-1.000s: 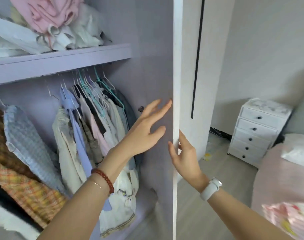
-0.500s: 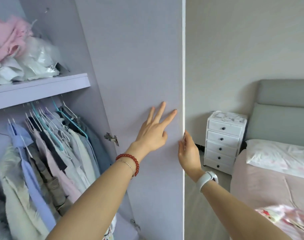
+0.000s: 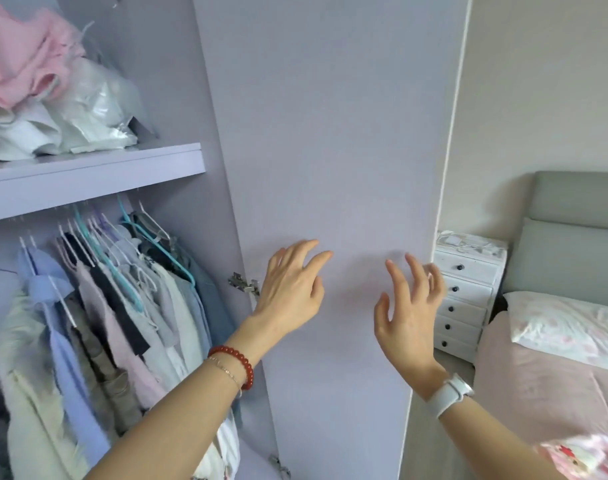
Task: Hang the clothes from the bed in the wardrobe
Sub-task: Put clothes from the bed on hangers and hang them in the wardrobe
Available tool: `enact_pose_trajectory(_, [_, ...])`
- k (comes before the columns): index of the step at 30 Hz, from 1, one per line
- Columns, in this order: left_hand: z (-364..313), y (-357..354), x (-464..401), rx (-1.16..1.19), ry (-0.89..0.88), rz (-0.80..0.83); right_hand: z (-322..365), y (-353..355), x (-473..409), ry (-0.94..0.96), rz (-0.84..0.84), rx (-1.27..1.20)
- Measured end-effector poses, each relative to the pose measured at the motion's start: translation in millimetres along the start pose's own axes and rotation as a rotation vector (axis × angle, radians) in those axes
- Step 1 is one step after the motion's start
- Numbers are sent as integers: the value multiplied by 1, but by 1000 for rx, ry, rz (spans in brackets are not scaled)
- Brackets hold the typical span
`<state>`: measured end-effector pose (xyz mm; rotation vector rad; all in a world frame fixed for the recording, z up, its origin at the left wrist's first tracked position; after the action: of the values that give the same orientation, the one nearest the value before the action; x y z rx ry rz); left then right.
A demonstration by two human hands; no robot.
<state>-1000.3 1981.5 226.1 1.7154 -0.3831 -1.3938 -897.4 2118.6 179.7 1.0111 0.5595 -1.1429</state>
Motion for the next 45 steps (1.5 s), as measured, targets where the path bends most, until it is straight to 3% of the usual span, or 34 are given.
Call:
enact_pose_trajectory(5, [101, 22, 62, -110, 188, 46, 53, -56, 21, -22, 80, -44])
enact_pose_trajectory(13, [230, 45, 119, -232, 418, 168, 164, -193, 36, 26, 510, -232])
enact_pose_trajectory(23, [342, 12, 93, -337, 524, 283, 200, -371, -13, -14, 833, -286])
enact_pose_trajectory(27, [378, -14, 81, -370, 660, 343, 215, -429, -36, -3, 911, -326])
enact_pose_trajectory(30, [381, -20, 82, -521, 658, 290, 232, -459, -40, 71, 971, -319])
enact_pose_trajectory(37, [379, -13, 96, -591, 633, 235, 250, -485, -46, 179, 909, -161])
enact_pose_trajectory(45, [381, -11, 103, -561, 631, 242, 251, -463, -62, 150, 710, -243])
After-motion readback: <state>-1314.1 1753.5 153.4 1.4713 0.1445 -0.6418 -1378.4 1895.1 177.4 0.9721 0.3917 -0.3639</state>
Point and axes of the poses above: each hand's wrist, its own x-axis away from the middle knuckle, its own y-axis out of the back of the hand, z = x × y, the point moved 5 cm from there along -x, towards the middle knuckle, and after that the axes turned 7 degrees about -y, right-handed, at the moved point
